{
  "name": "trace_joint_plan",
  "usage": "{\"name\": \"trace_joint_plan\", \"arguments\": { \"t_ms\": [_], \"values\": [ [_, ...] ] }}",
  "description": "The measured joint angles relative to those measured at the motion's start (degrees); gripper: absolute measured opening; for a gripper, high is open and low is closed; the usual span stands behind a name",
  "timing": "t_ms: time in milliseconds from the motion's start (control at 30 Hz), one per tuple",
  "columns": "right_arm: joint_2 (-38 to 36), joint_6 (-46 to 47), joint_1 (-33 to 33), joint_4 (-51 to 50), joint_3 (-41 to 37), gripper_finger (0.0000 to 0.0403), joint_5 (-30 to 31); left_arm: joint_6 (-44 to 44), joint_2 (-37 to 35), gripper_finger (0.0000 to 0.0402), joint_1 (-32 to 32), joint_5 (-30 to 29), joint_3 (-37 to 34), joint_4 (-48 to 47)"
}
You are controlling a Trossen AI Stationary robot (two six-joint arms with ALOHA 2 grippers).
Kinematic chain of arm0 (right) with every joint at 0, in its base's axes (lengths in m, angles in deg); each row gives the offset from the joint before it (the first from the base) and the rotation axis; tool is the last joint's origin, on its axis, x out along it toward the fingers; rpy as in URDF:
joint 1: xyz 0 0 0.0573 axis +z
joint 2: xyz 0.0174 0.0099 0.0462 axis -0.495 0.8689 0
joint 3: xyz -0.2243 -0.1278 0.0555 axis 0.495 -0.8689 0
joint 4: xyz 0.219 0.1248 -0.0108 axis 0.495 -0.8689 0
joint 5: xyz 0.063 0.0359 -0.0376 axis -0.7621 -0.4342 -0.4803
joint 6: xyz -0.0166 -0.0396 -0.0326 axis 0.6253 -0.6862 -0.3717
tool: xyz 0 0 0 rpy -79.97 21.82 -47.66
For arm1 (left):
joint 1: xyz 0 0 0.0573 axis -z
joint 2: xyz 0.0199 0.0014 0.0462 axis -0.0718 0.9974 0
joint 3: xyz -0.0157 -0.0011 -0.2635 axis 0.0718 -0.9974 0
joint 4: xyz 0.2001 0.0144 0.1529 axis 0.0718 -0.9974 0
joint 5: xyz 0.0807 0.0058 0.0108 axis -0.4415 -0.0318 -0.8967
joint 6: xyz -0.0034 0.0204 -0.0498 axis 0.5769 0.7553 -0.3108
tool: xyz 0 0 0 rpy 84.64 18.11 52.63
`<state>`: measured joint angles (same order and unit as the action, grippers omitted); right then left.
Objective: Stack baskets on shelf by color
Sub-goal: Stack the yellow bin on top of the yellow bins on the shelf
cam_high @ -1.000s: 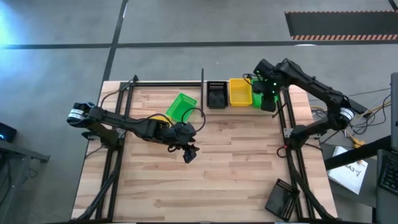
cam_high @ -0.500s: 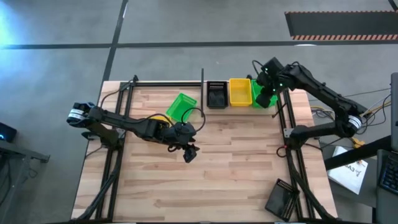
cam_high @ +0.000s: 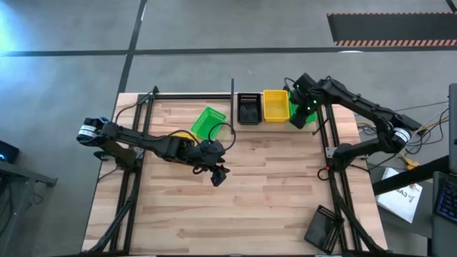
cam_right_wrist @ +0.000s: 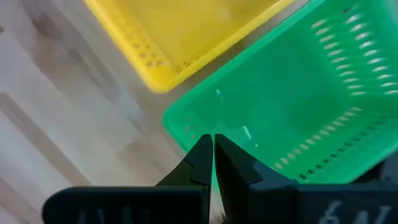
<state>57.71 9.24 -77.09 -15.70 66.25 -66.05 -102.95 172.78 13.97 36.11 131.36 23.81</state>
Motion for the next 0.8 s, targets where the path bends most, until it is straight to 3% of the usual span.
{"name": "trace_joint_plan", "arguments": {
  "t_ms": [167, 333, 600, 800],
  "values": [
    [-3.2, 3.4, 0.3, 0.4, 4.1, 0.0008, 0.0, -1.1, -0.5, 0.0212, 0.0, 0.0, -0.1, -1.1],
    [-9.9, 14.8, 4.5, 4.8, 4.0, 0.0008, -0.4, -6.0, -2.2, 0.0212, 0.0, -0.8, 0.1, -9.8],
    [-21.5, 30.9, 19.1, 10.4, -3.8, 0.0008, 1.1, -26.0, -7.9, 0.0212, -0.3, -10.0, -2.8, -31.3],
    [-25.8, 42.5, 32.6, 13.9, -10.5, 0.0008, 10.5, -40.2, -9.9, 0.0212, -4.3, -13.4, -7.9, -32.4]
  ]
}}
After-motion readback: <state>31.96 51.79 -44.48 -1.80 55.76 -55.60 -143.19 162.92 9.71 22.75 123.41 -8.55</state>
